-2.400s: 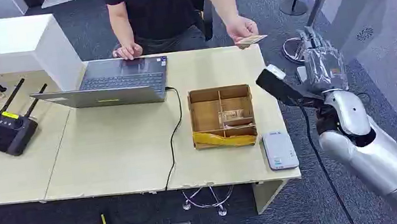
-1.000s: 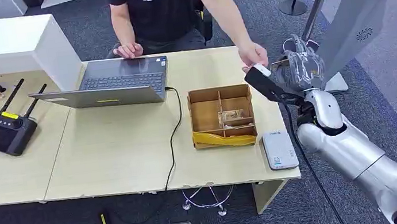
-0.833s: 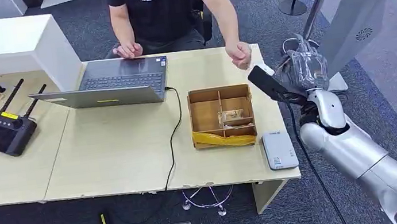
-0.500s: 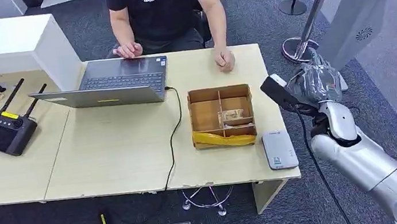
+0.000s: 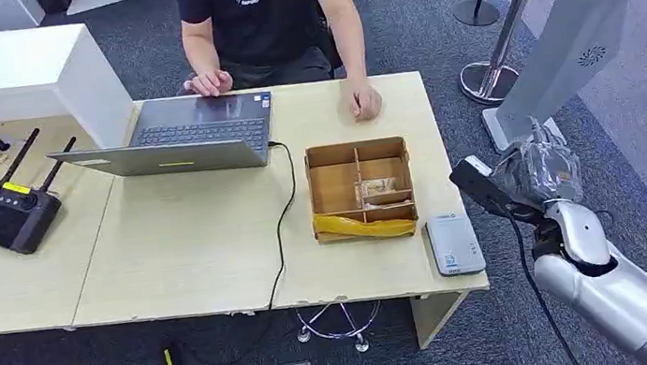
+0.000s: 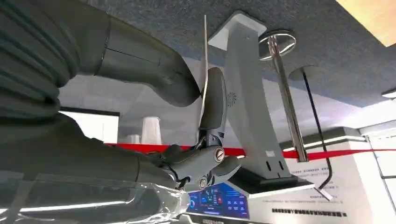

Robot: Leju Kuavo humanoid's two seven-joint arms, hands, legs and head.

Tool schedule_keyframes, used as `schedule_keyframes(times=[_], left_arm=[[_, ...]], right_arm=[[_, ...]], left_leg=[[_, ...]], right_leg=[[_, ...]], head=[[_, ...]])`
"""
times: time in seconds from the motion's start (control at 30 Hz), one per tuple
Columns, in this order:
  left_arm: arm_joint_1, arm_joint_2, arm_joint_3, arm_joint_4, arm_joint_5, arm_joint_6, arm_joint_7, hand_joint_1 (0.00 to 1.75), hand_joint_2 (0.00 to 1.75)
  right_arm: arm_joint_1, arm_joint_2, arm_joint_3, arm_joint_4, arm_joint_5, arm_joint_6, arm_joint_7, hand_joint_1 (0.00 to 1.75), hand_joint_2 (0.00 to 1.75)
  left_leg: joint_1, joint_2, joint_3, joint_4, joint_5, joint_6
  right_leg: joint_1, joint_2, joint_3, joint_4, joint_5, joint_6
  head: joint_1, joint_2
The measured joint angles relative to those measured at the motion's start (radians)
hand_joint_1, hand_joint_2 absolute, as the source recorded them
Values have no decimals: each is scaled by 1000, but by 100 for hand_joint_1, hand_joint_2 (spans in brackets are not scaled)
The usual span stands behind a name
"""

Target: Pass the card to the sensor for recognition and then transmit it.

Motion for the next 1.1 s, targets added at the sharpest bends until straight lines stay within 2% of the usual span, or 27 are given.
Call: schedule_keyframes(times=[0.33,0.67,1.1], left_arm=[[-1,0,-1,0,6,0,0,0,0],[-1,0,-1,0,13,0,0,0,0],[-1,0,-2,0,14,0,0,0,0]], right_arm=[[56,3,1,-6,-5,18,-12,175,175],[71,38,32,16,-34,11,-42,175,175],[81,86,81,69,-59,-1,-45,175,175]], left_leg=[[0,0,-1,0,0,0],[0,0,-1,0,0,0],[0,0,-1,0,0,0]], right_leg=[[0,0,0,0,0,0],[0,0,0,0,0,0],[0,0,0,0,0,0]], head=[[0,0],[0,0],[0,0]])
